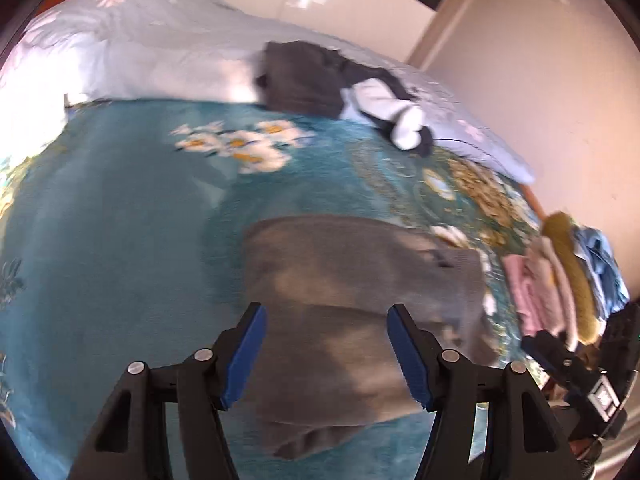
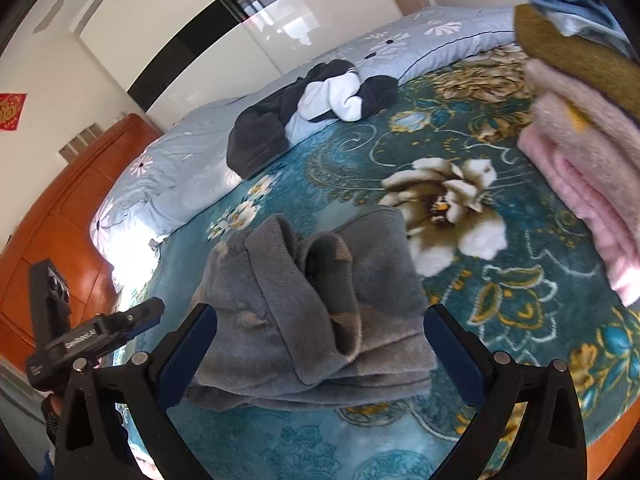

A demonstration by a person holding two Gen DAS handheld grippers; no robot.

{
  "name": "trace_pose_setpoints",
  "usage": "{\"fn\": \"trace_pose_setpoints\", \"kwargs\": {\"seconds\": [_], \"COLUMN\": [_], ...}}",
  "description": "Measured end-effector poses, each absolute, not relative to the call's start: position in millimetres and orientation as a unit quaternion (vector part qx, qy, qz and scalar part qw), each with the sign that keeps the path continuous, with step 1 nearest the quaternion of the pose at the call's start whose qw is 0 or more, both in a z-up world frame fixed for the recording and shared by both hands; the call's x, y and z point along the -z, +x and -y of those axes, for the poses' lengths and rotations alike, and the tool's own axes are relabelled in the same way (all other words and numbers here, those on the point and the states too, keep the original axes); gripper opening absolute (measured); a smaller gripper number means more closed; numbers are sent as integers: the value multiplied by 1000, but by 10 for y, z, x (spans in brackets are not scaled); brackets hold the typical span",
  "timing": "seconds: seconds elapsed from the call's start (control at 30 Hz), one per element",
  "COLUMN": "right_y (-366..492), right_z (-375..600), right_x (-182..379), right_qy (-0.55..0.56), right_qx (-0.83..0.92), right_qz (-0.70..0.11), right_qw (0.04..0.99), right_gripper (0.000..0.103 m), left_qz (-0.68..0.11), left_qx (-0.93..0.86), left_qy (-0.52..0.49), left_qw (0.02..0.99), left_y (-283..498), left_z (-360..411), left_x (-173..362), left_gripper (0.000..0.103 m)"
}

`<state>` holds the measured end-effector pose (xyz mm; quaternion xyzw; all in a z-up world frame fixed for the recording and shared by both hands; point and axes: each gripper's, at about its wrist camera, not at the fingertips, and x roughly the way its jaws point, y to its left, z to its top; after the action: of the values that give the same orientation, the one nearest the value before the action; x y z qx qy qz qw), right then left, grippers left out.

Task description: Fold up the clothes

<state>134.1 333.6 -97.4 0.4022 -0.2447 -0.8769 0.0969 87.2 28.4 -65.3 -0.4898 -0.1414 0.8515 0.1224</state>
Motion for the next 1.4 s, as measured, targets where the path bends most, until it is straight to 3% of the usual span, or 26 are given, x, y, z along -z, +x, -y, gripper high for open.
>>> {"fn": "trace_pose_setpoints", "kwargs": {"seconds": [0.23, 0.37, 0.53, 0.8, 0.87, 1.1, 1.2, 1.4], "right_y": [895, 725, 621, 543, 572, 637, 585, 588], "right_z": [-3029, -2960, -2968, -3016, -3118, -3457, -3620, -3767], "right_x": [1059, 1214, 1385, 1375, 1336, 780, 815, 1451], "right_qy": [433, 464, 481, 488, 477, 439, 452, 508], "right_qx": [867, 845, 823, 795, 790, 824, 822, 786], "right_qz": [201, 209, 250, 310, 339, 312, 310, 335], "right_qw": [143, 167, 169, 185, 185, 176, 157, 107], "right_gripper": [95, 76, 74, 29, 25, 23, 23, 24], "left_qz": [175, 175, 182, 208, 215, 223, 223, 216], "left_qx": [-806, -786, -775, -776, -778, -788, -781, -766], "left_qy": [-555, -580, -590, -578, -572, -550, -554, -579], "left_qw": [106, 126, 134, 141, 143, 166, 180, 176], "left_y": [947, 1015, 1047, 996, 988, 978, 948, 954], "left_z": [-8, -87, -99, 37, 71, 75, -8, -109], "left_x": [1216, 1351, 1425, 1289, 1236, 1019, 1035, 1209], "left_gripper": [67, 67, 67, 67, 67, 67, 71, 76]}}
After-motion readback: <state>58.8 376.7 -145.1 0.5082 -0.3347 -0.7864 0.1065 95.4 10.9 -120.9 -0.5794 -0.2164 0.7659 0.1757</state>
